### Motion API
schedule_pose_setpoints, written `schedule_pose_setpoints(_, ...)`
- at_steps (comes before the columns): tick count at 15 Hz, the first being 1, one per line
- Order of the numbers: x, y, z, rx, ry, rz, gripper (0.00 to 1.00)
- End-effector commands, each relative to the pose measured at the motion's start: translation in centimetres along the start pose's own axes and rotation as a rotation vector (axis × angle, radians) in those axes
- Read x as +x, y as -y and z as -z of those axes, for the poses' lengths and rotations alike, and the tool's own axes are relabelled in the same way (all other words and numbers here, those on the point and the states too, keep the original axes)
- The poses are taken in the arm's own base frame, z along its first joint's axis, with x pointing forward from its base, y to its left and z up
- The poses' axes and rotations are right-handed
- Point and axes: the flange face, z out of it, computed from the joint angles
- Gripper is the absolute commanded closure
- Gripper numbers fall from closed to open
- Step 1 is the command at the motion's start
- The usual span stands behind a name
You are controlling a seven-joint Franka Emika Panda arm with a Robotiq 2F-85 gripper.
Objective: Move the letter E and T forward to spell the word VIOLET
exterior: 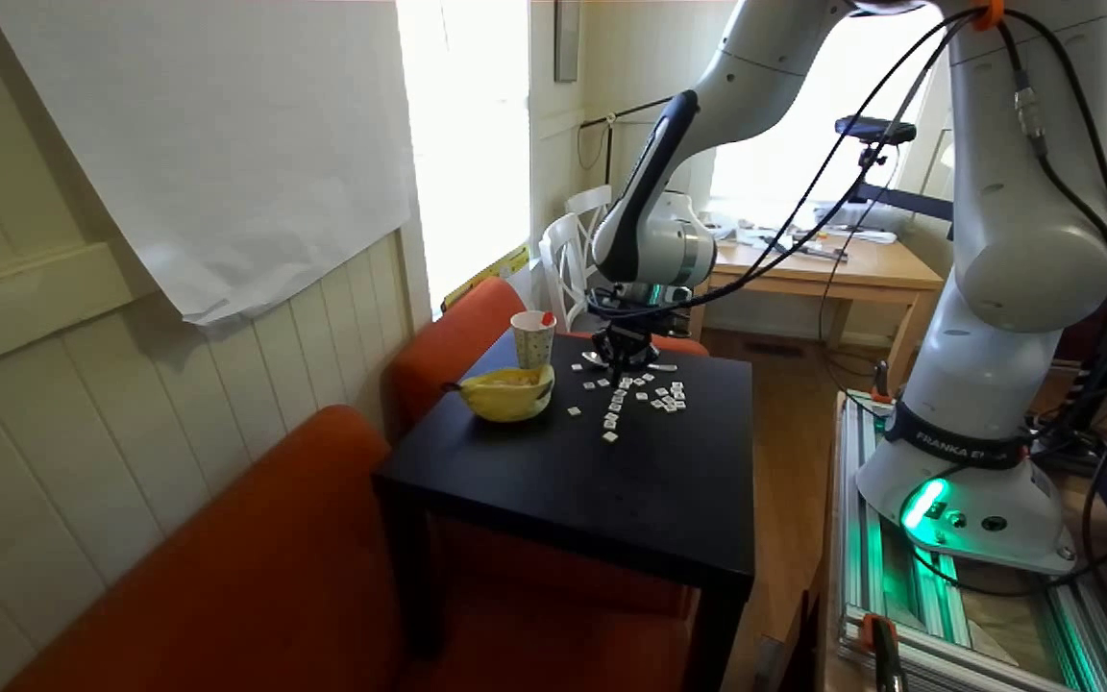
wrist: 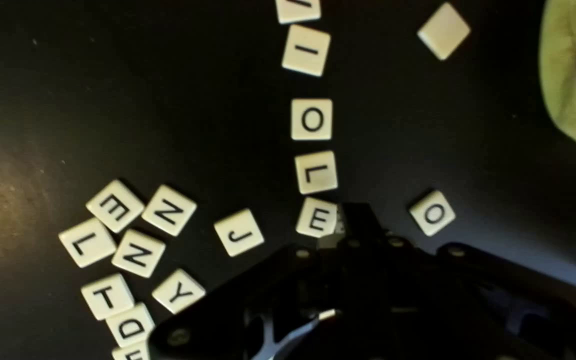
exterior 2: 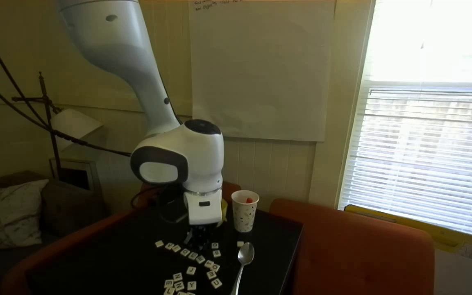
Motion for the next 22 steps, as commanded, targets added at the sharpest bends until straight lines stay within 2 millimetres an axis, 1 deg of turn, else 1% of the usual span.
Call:
schedule_pose_setpoints(1, -0.3, -0.1, 4.7, 0.087, -0.062, 0.083, 0.97)
schedule_pose_setpoints(3, -0.5, -0.3, 6.5, 0.099, -0.065, 0.202, 0.97)
schedule_pose_setpoints(5, -0.7, -0.5, 7.5, 0.094, -0.028, 0.312, 0.97)
schedule_pose_setpoints(8, -0.7, -0.4, 8.0, 0.085, 0.047, 0.461, 0.97)
schedule_pose_setpoints(11, -1.0, -0.5, 8.0, 0.063, 0.118, 0.613, 0.98)
schedule_pose_setpoints(15, -1.7, -0.8, 7.2, -0.021, 0.186, 0.806, 0.97)
schedule_pose_setpoints(16, -2.0, -0.8, 7.0, -0.054, 0.187, 0.853, 0.97)
schedule_pose_setpoints(18, -2.3, -0.7, 6.5, -0.124, 0.135, 0.941, 0.97)
schedule_pose_setpoints(19, -1.9, -0.8, 6.8, -0.073, 0.159, 0.874, 0.97)
schedule_pose_setpoints(22, -2.1, -0.7, 6.7, -0.081, 0.157, 0.879, 0.97)
